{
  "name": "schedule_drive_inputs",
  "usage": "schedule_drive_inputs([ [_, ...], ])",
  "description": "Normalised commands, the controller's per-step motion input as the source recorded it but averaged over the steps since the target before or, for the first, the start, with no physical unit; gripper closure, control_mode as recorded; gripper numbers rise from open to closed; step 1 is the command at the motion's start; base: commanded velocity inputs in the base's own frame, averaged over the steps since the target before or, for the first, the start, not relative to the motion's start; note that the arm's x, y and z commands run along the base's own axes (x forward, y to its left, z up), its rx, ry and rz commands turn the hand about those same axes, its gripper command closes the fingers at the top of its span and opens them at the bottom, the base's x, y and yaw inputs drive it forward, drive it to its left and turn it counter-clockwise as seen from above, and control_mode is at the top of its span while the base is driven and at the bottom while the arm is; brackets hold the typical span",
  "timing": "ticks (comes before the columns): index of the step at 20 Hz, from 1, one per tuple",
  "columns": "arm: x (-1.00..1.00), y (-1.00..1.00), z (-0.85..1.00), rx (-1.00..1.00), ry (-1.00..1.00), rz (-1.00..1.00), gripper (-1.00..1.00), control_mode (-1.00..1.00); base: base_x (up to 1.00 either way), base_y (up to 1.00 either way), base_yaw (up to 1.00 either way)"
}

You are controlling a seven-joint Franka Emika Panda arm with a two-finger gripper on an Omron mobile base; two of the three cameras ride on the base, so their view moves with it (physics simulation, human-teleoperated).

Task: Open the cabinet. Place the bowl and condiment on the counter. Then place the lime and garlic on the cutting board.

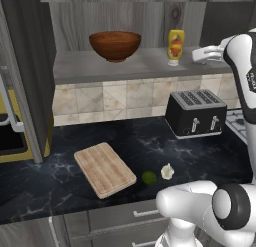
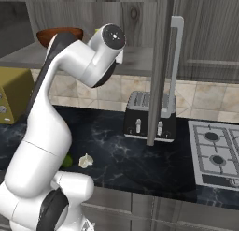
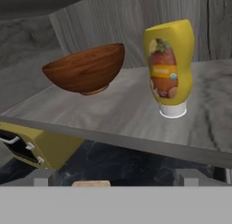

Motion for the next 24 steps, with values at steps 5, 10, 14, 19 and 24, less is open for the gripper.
schedule_drive_inputs([
  [5, 0.13, 0.0, -0.07, 0.0, 0.02, 0.0, -1.0, -1.0, 0.0, 0.0, 0.0],
  [10, 0.19, 0.0, -0.06, 0.0, 0.03, 0.0, -1.0, -1.0, 0.0, 0.0, 0.0],
  [14, 0.18, 0.0, -0.01, 0.0, 0.03, 0.0, -1.0, -1.0, 0.0, 0.0, 0.0],
  [19, 0.24, 0.0, 0.0, 0.01, 0.0, 0.0, -1.0, -1.0, 0.0, 0.0, 0.0],
  [24, 0.27, 0.0, 0.0, 0.01, 0.0, 0.04, -1.0, -1.0, 0.0, 0.0, 0.0],
])
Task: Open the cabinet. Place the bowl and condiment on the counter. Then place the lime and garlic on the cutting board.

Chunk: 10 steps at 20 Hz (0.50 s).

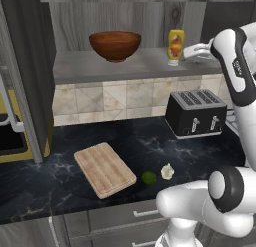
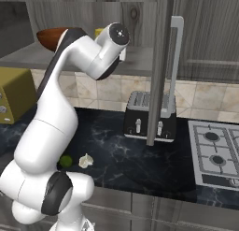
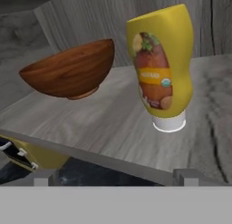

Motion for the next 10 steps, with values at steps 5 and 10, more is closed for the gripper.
schedule_drive_inputs([
  [5, 0.16, 0.0, 0.0, 0.0, 0.0, 0.05, -1.0, -1.0, 0.0, 0.0, 0.0],
  [10, 0.09, 0.0, 0.0, 0.0, -0.01, 0.05, -1.0, -1.0, 0.0, 0.0, 0.0],
])
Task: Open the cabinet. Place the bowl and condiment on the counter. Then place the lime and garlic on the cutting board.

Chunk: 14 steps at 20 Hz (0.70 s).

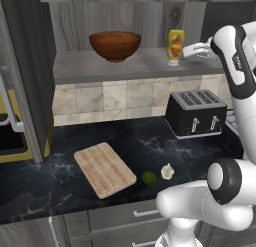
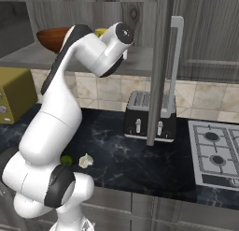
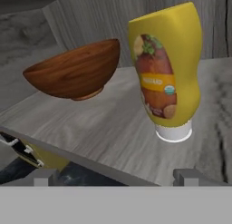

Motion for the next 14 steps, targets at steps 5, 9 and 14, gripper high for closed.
schedule_drive_inputs([
  [5, 0.06, 0.0, 0.0, 0.0, -0.01, 0.04, -1.0, -1.0, 0.0, 0.0, 0.0],
  [9, 0.09, 0.0, 0.0, 0.0, -0.01, 0.04, -1.0, -1.0, 0.0, 0.0, 0.0],
  [14, 0.09, -0.02, 0.0, 0.0, 0.0, 0.03, -1.0, -1.0, 0.0, 0.0, 0.0],
])
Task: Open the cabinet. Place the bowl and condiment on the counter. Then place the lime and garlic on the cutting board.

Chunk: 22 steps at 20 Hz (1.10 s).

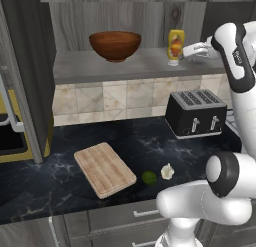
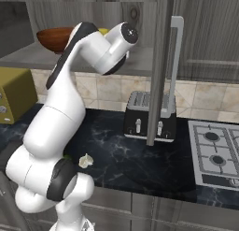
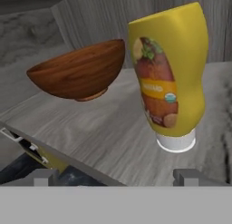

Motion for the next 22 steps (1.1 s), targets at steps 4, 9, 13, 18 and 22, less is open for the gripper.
schedule_drive_inputs([
  [4, 0.04, -0.15, 0.0, 0.01, 0.0, 0.02, -1.0, -1.0, 0.0, 0.0, 0.0],
  [9, 0.02, -0.2, 0.0, 0.02, 0.0, 0.01, -1.0, -1.0, 0.0, 0.0, 0.0],
  [13, 0.05, -0.08, 0.0, 0.01, 0.0, 0.0, -1.0, -1.0, 0.0, 0.0, 0.0],
  [18, 0.09, 0.0, 0.0, 0.0, 0.0, 0.0, -1.0, -1.0, 0.0, 0.0, 0.0],
  [22, 0.12, 0.0, 0.0, 0.0, 0.0, 0.0, -1.0, -1.0, 0.0, 0.0, 0.0],
])
